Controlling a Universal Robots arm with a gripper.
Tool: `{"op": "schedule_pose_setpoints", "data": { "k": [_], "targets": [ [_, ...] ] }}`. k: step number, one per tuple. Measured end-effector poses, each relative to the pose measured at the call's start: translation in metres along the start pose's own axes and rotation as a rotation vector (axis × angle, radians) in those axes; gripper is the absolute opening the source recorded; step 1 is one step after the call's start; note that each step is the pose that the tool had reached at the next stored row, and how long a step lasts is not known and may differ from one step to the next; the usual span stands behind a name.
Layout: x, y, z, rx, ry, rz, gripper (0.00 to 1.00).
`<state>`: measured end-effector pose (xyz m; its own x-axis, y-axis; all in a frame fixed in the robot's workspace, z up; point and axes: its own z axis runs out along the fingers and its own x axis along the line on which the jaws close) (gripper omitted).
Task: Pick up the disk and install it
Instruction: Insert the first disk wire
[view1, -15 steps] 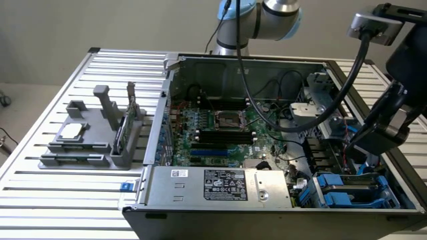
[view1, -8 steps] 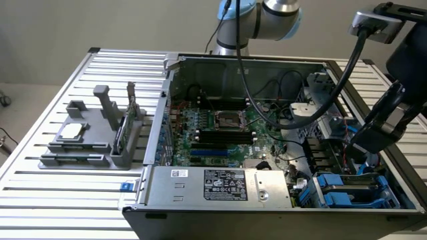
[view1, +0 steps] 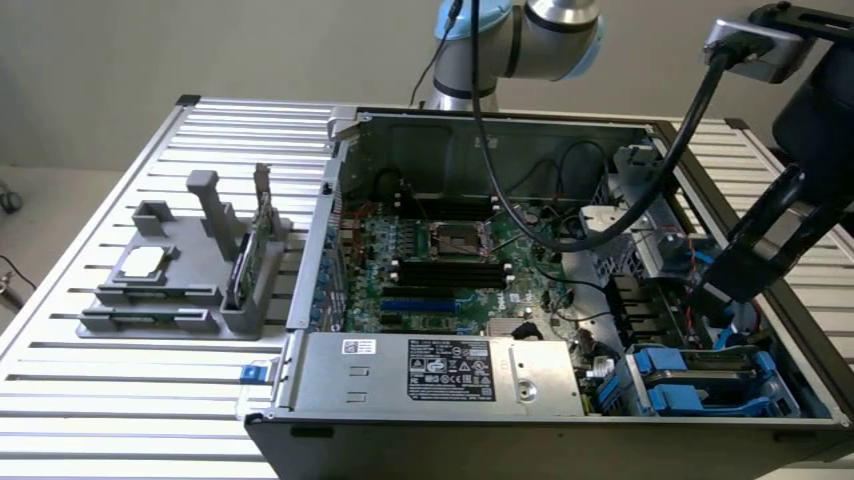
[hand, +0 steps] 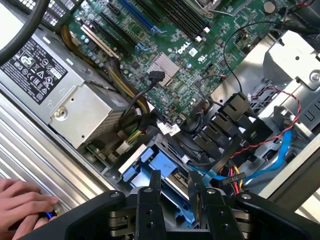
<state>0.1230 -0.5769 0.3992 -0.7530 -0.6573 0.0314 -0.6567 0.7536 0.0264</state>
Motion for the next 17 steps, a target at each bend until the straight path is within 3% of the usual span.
{"op": "schedule_pose_setpoints", "data": {
  "k": [17],
  "targets": [
    [0.0, 0.0, 0.0, -0.0102, -0.0085, 0.258, 0.36]
  ]
}}
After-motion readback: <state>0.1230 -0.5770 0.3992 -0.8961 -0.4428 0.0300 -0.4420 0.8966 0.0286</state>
